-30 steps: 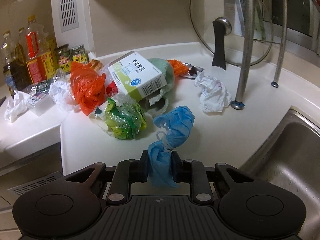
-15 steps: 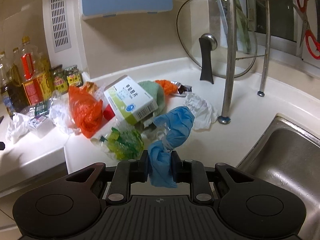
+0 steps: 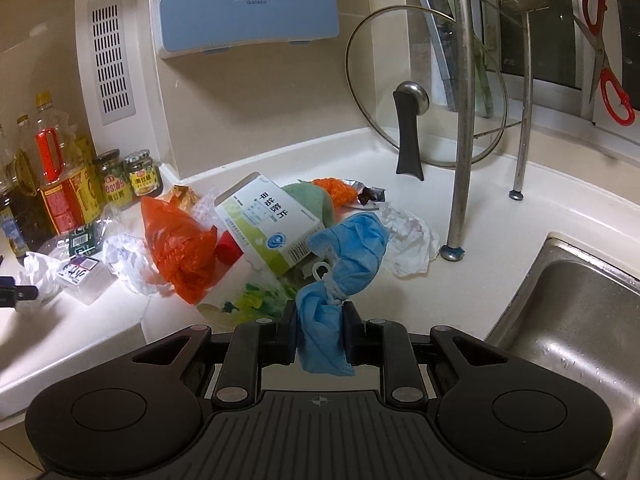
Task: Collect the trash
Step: 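Grasp the blue face mask with the right tool while the left tool grasps another tissue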
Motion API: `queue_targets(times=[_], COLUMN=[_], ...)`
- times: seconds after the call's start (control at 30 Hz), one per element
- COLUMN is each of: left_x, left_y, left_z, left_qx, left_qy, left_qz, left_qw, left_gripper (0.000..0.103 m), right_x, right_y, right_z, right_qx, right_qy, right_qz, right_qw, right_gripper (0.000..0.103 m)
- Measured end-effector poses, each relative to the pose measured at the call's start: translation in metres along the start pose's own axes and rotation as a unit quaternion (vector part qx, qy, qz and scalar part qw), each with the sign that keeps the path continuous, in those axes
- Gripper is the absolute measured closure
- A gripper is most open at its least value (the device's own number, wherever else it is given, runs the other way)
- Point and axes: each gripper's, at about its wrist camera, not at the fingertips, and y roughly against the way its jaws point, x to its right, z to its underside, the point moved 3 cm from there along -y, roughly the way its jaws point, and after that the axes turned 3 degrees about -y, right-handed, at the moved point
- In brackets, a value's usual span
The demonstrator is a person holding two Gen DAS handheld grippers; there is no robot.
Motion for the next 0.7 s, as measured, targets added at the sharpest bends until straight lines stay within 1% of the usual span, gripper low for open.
queue_targets(times=[0.03,0.07,0.13,0.27,0.37,0.47,0.7], left_x=[0.0,0.0,0.0,-0.005,-0.009,-0.012,-0.016], left_y=[-0.003,-0.006,-0.009,-0.008,-0.004,0.0,0.025], left_z=[0.0,0.001,0.001,0.0,-0.002,-0.004,-0.002], left_qx=[-0.002,-0.004,-0.004,0.001,0.004,0.007,0.017], left_qy=[-0.004,-0.006,-0.009,-0.009,-0.004,0.002,0.029], left_qz=[0.0,0.0,0.001,0.001,0.008,0.011,0.016], left_qw=[1.0,1.0,1.0,1.0,1.0,0.9999,0.9993], left_gripper=[0.04,0.047,0.051,0.072,0.083,0.088,0.089], right_x=[-0.001,-0.002,-0.002,-0.003,-0.003,-0.003,-0.004], right_y=[0.001,0.002,0.004,0.009,0.011,0.013,0.021], right_z=[0.0,0.001,0.002,0.005,0.007,0.008,0.009], right_qx=[0.001,0.001,0.001,-0.001,-0.002,-0.003,0.005], right_qy=[-0.001,-0.002,-0.006,-0.009,-0.012,-0.011,-0.007], right_qz=[0.002,0.003,0.006,0.009,0.007,0.004,-0.009], right_qw=[1.0,1.0,1.0,1.0,1.0,1.0,1.0], right_gripper=[0.08,0.08,0.08,0.08,0.08,0.08,0.08])
